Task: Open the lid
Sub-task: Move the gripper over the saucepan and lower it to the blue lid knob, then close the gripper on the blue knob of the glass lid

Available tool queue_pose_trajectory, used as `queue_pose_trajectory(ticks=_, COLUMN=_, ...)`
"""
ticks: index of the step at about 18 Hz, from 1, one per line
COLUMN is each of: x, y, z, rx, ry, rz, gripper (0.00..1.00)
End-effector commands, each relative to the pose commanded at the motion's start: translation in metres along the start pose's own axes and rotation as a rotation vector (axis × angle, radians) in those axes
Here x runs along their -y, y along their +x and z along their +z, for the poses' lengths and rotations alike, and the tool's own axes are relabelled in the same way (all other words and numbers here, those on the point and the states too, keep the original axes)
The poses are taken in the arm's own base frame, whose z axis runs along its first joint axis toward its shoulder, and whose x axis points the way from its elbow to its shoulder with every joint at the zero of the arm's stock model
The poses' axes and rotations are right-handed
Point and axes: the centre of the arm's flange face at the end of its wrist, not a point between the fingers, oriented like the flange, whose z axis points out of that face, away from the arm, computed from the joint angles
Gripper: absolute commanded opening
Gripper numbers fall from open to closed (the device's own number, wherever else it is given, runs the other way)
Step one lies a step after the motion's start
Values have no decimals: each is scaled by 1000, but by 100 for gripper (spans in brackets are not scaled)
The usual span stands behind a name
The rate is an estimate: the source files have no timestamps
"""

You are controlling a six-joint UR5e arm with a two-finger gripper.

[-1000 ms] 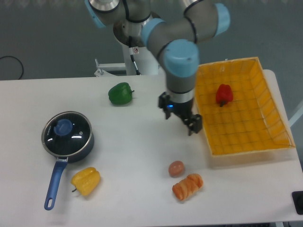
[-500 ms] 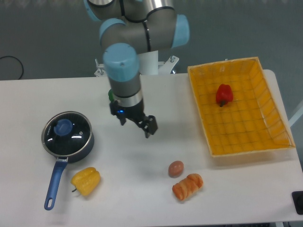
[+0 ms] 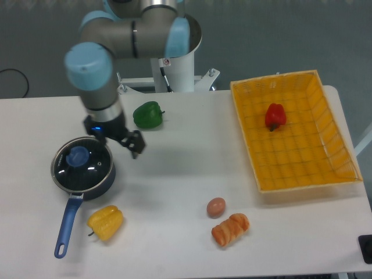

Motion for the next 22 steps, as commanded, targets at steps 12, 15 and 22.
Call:
queue_pose_trajectory(ticks=12, x=19, y=28, z=17, rx=-2, ry=-20, rz=-15, gripper=100)
queue_pose_trajectory(ticks=15, x=20, y=29, z=23, rx=-1, ry=-31, rz=-19, gripper=100)
queue_pose_trajectory(ticks=22, x=24, y=47, z=47, rx=-11, ry=-67, rz=-24, gripper=100)
